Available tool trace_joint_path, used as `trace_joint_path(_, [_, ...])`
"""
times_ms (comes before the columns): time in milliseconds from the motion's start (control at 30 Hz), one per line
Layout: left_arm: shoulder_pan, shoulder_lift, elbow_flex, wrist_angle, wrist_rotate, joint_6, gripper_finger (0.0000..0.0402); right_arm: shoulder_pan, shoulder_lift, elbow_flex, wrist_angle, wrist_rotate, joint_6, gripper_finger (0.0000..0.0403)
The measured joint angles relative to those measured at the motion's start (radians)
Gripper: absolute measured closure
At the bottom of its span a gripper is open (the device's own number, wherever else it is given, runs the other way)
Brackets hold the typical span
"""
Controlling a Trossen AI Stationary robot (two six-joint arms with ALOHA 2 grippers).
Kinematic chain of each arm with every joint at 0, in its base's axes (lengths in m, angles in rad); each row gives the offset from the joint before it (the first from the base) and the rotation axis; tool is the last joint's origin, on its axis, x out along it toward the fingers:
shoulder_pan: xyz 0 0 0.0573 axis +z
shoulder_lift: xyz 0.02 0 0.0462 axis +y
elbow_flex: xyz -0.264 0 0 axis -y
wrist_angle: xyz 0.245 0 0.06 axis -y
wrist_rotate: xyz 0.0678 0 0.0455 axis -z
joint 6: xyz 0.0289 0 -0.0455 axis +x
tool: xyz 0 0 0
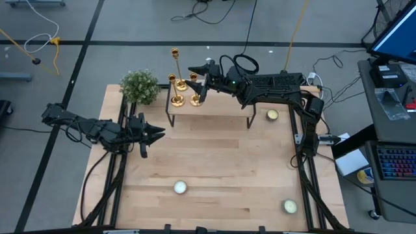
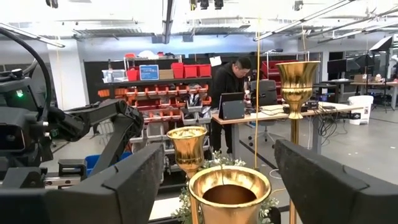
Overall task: Pick & Place candle stick holders
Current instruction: Put the gold candle holder on the shelf
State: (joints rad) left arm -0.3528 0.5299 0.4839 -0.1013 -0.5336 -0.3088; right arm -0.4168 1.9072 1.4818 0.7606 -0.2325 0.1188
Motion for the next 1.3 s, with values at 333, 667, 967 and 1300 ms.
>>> trace_joint_path(333, [0.0, 0.0, 0.0, -0.001, 0.0, 0.0, 0.0309, 0.0, 0.0, 0.0, -0.001, 0.0, -0.004, 0.0071])
trace_joint_path(667, [0.0, 0.0, 0.0, -0.002, 0.0, 0.0, 0.0309, 0.0, 0.001, 0.0, 0.073, 0.0, -0.011, 0.0057])
trace_joint_path(967, [0.0, 0.0, 0.0, -0.003, 0.0, 0.0, 0.0309, 0.0, -0.002, 0.0, 0.121, 0.028, -0.011, 0.0057])
trace_joint_path(1300, [0.0, 0.0, 0.0, -0.009, 0.0, 0.0, 0.0309, 0.0, -0.12, -0.001, 0.029, 0.03, -0.09, 0.0065])
